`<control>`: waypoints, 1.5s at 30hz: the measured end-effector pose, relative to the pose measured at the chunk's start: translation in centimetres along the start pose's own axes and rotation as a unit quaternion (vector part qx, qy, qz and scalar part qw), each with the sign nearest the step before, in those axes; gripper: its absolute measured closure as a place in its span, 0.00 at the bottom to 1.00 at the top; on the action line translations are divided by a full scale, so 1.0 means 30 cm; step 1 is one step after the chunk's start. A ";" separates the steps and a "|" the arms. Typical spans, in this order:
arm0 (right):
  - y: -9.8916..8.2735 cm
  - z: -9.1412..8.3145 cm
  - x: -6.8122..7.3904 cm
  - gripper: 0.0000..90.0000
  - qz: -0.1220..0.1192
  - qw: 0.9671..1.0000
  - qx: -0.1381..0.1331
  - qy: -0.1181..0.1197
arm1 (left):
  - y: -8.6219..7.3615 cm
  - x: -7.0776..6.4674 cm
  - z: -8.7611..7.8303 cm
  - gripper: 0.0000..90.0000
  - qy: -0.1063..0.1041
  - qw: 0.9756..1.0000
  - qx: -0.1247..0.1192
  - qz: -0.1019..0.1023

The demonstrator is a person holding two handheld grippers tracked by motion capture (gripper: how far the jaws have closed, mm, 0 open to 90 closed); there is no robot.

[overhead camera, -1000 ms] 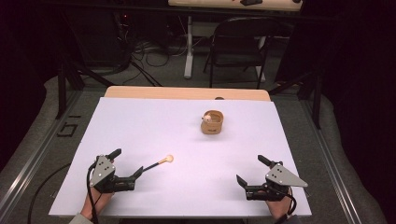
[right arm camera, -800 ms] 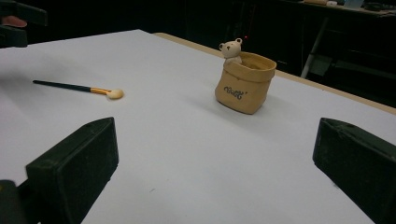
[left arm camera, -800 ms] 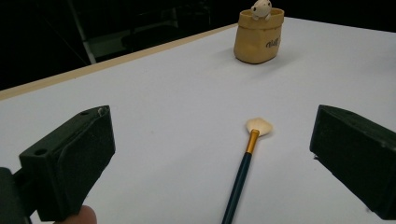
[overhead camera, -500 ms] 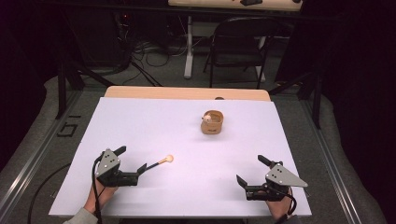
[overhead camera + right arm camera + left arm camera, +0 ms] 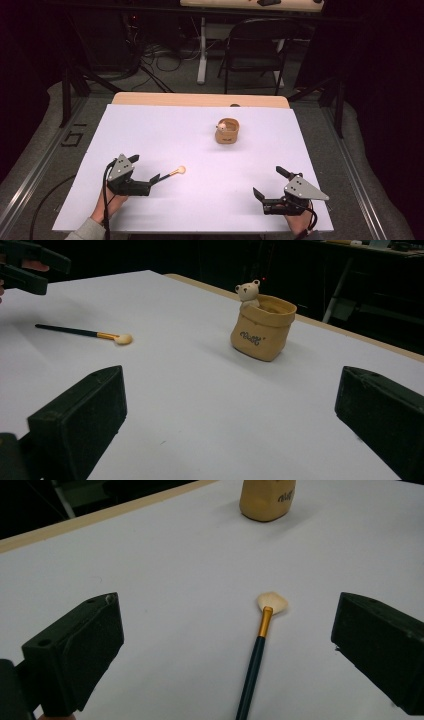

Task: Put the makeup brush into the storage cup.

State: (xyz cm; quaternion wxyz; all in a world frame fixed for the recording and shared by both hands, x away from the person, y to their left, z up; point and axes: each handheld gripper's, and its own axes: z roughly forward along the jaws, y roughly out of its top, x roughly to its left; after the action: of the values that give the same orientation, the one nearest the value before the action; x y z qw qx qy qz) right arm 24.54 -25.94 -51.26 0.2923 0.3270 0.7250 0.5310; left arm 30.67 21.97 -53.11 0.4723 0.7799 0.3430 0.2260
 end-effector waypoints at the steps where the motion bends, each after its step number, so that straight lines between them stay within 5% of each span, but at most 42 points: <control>1: 0.000 0.000 0.000 0.00 0.000 1.000 0.000 0.000 | 0.002 0.001 0.003 0.00 -0.003 1.000 0.003 -0.001; 12: 0.000 0.000 -0.001 0.00 0.003 1.000 0.000 0.002 | 0.016 0.007 0.033 0.01 -0.030 0.998 0.059 -0.004; 24: 0.000 -0.004 -0.002 0.00 0.004 1.000 -0.002 0.004 | 0.048 0.027 0.028 0.02 -0.048 0.996 0.078 -0.016; 45: 0.002 -0.004 -0.001 0.00 0.000 1.000 -0.004 0.004 | 0.116 0.048 0.051 0.00 -0.050 0.988 0.144 -0.004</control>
State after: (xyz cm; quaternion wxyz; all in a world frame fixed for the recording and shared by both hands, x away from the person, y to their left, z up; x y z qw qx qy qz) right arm 24.47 -26.01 -51.19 0.2902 0.3241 0.7241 0.5351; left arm 33.78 21.03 -50.66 0.3728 0.8485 0.3512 0.1333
